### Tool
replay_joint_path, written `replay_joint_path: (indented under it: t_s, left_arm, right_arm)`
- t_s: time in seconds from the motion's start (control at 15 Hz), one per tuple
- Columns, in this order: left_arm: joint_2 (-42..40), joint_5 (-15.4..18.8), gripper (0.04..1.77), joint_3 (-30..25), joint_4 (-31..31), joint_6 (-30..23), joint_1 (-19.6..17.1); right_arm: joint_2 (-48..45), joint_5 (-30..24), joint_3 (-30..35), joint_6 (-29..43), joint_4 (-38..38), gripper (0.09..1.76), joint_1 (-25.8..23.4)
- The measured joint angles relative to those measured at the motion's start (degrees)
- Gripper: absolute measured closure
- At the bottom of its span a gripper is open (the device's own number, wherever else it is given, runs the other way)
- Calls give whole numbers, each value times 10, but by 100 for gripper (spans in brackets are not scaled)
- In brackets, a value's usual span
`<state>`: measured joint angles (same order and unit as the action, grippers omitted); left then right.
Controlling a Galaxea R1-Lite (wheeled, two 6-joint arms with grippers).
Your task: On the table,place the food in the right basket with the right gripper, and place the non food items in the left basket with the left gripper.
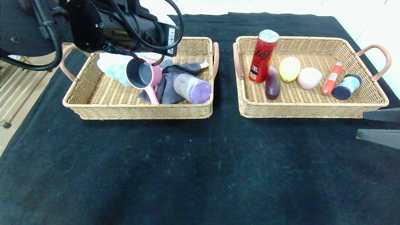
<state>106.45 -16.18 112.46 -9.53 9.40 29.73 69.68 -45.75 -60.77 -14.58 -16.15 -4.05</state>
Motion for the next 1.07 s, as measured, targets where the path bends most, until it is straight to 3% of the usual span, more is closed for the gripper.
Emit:
replay_joint_path:
  t_s: [0.2, 0.4, 0.87, 0.93, 1.07]
  left_arm:
    - [26, 49, 170, 2, 72, 30, -10]
    - [43, 89, 170, 3, 79, 39, -11]
    - [61, 113, 170, 4, 80, 45, -22]
    - [62, 113, 161, 4, 80, 45, -24]
    - [61, 113, 127, 3, 79, 45, -25]
  right_arm:
    - [0, 0, 0, 0, 0, 14, 0]
    - [0, 0, 1, 0, 0, 14, 0]
    - [-1, 0, 1, 0, 0, 14, 0]
    - [-1, 0, 2, 0, -1, 14, 0]
    - [-2, 0, 3, 0, -1, 14, 1]
